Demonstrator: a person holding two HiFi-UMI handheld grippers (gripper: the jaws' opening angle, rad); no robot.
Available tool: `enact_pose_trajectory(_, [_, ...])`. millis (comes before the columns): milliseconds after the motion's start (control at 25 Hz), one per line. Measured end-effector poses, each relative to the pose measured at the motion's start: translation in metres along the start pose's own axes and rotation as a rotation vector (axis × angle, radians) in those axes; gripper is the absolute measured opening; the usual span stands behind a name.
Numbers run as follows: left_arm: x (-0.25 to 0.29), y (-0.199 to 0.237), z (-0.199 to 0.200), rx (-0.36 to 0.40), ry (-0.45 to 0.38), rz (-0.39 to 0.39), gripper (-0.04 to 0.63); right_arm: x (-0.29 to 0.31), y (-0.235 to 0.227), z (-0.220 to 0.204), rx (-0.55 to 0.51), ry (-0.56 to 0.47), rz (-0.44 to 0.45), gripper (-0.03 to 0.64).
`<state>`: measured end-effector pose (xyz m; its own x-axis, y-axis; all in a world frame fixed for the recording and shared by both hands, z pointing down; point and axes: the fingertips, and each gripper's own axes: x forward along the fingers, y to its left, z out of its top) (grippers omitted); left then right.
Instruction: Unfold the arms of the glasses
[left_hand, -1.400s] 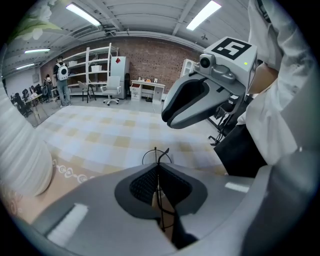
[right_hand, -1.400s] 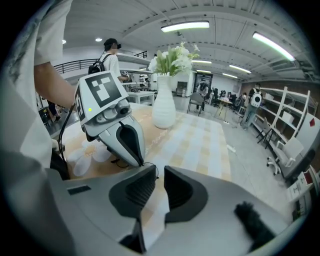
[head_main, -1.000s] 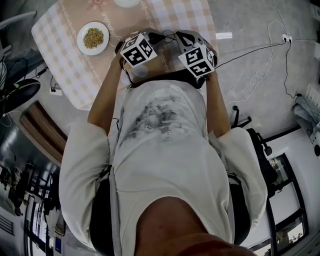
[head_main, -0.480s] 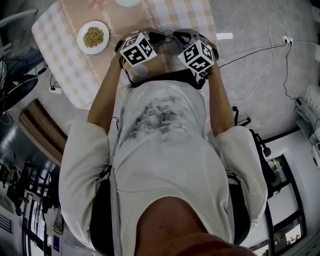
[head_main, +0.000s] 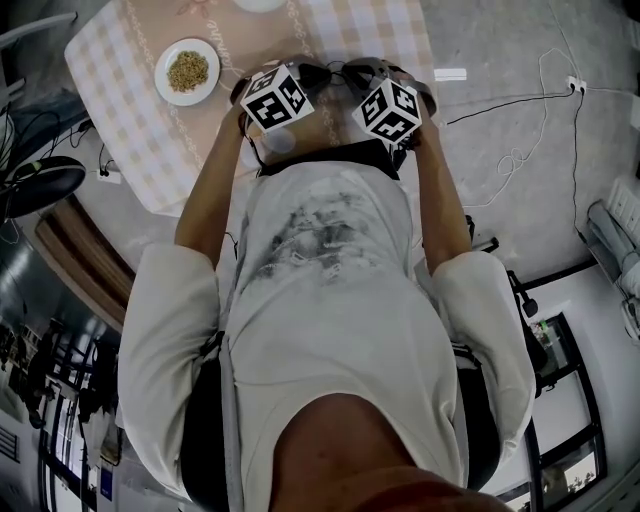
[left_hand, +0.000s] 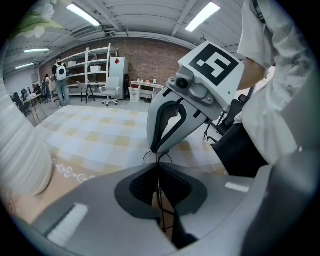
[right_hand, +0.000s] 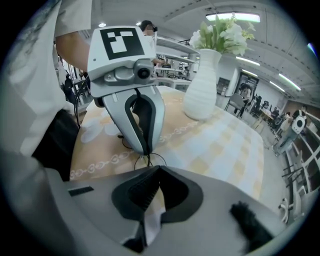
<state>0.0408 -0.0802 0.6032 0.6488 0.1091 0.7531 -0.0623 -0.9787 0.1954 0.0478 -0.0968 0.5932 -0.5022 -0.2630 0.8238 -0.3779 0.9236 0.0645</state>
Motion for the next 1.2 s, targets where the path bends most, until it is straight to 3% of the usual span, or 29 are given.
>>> enact_pose_trajectory(520, [-0.006,-0.005,0.006,0.009,-0.05,0.016,0.015,0.001,0.0,-0.002,0.014,-0.005,0.027,0.017])
enact_pose_trajectory(1200, [-0.019,-0.013,0.011,0.009,-0.102,0.052,0.015,0.002,0.0,-0.002,0.02,0.002,-0.007,0.017])
